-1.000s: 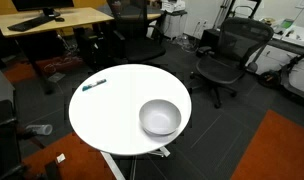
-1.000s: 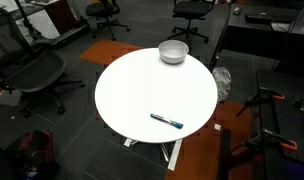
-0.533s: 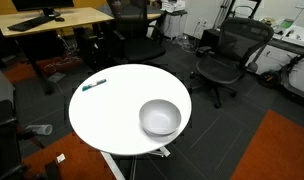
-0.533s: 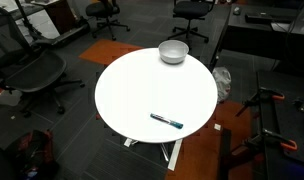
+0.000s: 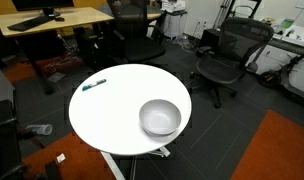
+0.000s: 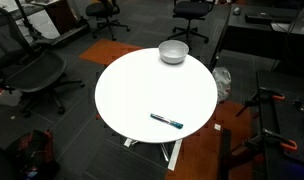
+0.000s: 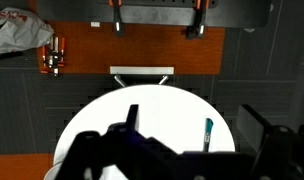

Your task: Put the marker into the bowl.

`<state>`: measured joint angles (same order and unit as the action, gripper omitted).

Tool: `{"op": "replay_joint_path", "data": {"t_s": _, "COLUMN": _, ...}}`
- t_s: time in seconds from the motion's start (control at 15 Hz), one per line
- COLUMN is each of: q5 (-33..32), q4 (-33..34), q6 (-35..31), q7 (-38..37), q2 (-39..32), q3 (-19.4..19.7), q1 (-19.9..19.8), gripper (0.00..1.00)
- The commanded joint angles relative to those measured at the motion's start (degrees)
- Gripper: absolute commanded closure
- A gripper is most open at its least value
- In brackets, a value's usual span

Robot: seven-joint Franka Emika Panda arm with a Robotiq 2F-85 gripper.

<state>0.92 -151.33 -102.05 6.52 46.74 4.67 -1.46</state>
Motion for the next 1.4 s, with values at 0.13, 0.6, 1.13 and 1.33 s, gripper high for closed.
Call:
{"op": "replay_joint_path", "data": {"t_s": 0.13, "q5": 4.93, "q4": -3.03, "q6": -8.77, "q7": -8.02, "q2": -4.61, "q3": -7.32, "q1": 3.7, "gripper": 0.0}}
{"op": "replay_joint_path", "data": {"t_s": 0.6, "q5": 6.88, "q4": -4.29, "q6": -23.49, "q7": -16.81, "q2": -17.22, "q3": -14.94, "q1": 7.24, "gripper": 0.0}}
{"op": "replay_joint_path", "data": {"t_s": 1.13, "q5": 4.18, "q4": -1.21, "q6": -41.37, "q7": -21.06, "q2": -35.1, "q3": -18.11, "q1": 7.85, "gripper": 0.0}}
{"op": "replay_joint_path", "data": {"t_s": 1.33, "q5": 2.2, "q4": 1.1, "q6": -46.35, "q7": -21.71, "q2": -41.35, "q3": -18.0, "q1": 7.88, "gripper": 0.0}}
